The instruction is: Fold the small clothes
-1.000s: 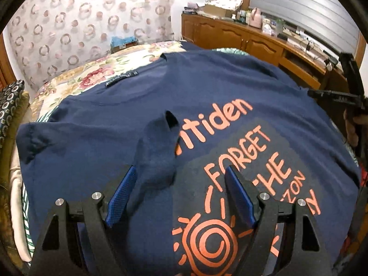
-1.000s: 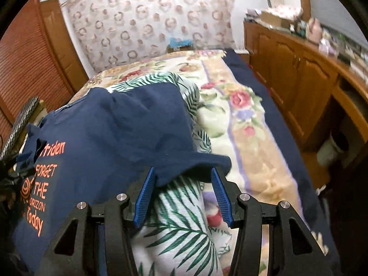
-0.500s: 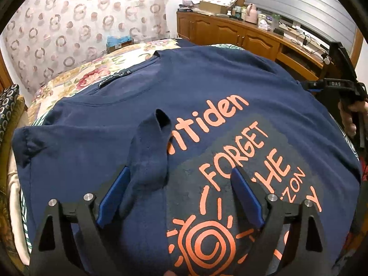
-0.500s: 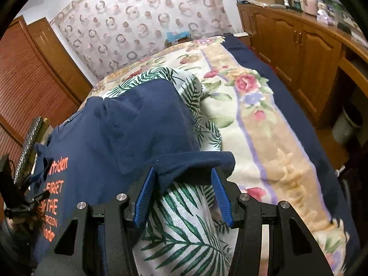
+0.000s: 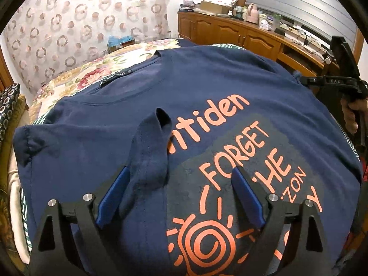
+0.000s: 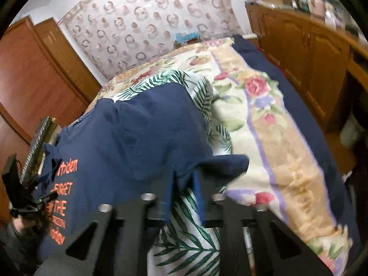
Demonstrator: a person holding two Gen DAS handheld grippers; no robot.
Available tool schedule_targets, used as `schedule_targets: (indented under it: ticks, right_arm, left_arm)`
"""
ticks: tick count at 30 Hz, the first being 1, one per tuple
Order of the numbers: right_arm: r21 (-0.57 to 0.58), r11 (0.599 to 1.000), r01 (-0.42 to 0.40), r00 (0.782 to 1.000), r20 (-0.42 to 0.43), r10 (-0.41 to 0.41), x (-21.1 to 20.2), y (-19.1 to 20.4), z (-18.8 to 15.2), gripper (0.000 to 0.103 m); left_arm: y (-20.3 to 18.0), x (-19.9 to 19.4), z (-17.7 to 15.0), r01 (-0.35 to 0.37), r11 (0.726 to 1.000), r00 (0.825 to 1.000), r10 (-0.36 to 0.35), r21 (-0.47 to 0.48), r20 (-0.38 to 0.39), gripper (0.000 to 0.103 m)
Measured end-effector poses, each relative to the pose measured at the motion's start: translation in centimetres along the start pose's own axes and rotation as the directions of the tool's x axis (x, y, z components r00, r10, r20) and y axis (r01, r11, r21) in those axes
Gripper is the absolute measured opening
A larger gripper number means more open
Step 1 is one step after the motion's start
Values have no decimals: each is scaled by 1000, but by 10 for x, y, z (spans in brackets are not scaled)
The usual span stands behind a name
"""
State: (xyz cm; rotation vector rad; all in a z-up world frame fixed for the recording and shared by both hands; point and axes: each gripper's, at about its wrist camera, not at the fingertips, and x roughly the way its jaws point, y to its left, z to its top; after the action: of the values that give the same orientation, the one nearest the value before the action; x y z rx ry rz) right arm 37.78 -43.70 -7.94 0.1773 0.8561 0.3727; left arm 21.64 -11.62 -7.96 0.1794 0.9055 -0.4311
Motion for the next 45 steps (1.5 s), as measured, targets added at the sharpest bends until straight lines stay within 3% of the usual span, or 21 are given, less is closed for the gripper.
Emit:
schedule_targets:
  ticks: [7, 15, 17, 19, 21, 22, 24, 26, 27, 32, 34, 37, 41, 45]
  right_arm:
    - [-122, 991, 55, 990, 135, -38, -22, 29, 3, 4]
    - [-331, 944, -4, 973, 216, 80, -38, 103, -1, 4]
    - [-387, 921, -45, 969, 207, 135, -40, 122, -10, 4]
    - [-435, 894, -112, 971, 142, 191, -34, 141, -22, 4]
    - [-468, 873, -139, 978, 71, 194, -24, 154, -37, 4]
    - [-489, 864, -119, 986, 47, 162, -18, 159, -45, 7]
    - [-505, 859, -90, 994, 11, 110, -11, 162, -56, 31]
    - [-483, 871, -93, 995, -3, 104, -11, 158, -59, 46]
    - [-468, 879, -92, 995, -1, 103, -13, 155, -59, 47]
    - [-374, 926, -45, 996, 60, 73, -33, 133, -49, 47]
    - [-322, 947, 9, 996, 84, 19, -35, 125, -45, 47]
    - [-239, 965, 111, 993, 76, -95, -18, 111, -38, 47]
    - [-177, 968, 180, 984, 29, -178, 19, 95, -32, 47]
    - [-116, 972, 205, 979, 5, -206, 47, 84, -23, 47]
  left_arm:
    - [-1, 0, 1, 2, 1000, 1000, -2, 0, -1, 91]
    - [-1, -2, 0, -6, 1000, 1000, 6, -9, -10, 91]
    - [3, -6, -1, -24, 999, 1000, 24, -38, 5, 91]
    - [9, -19, -4, -24, 997, 998, 28, -69, 50, 91]
    - [14, -29, -6, -20, 996, 997, 27, -89, 77, 91]
    - [16, -37, -8, -18, 995, 995, 28, -100, 94, 91]
    - [20, -49, -12, -24, 993, 992, 38, -115, 119, 91]
    - [23, -60, -17, -6, 992, 991, 23, -127, 134, 91]
    - [24, -63, -18, 5, 991, 991, 13, -133, 135, 91]
    - [22, -73, -26, 51, 991, 987, -32, -123, 155, 91]
    - [22, -74, -25, 61, 991, 986, -41, -121, 159, 91]
    - [18, -78, -27, 72, 991, 984, -52, -115, 171, 91]
    - [16, -79, -28, 74, 991, 983, -55, -109, 175, 91]
    - [17, -79, -32, 67, 992, 985, -49, -107, 168, 91]
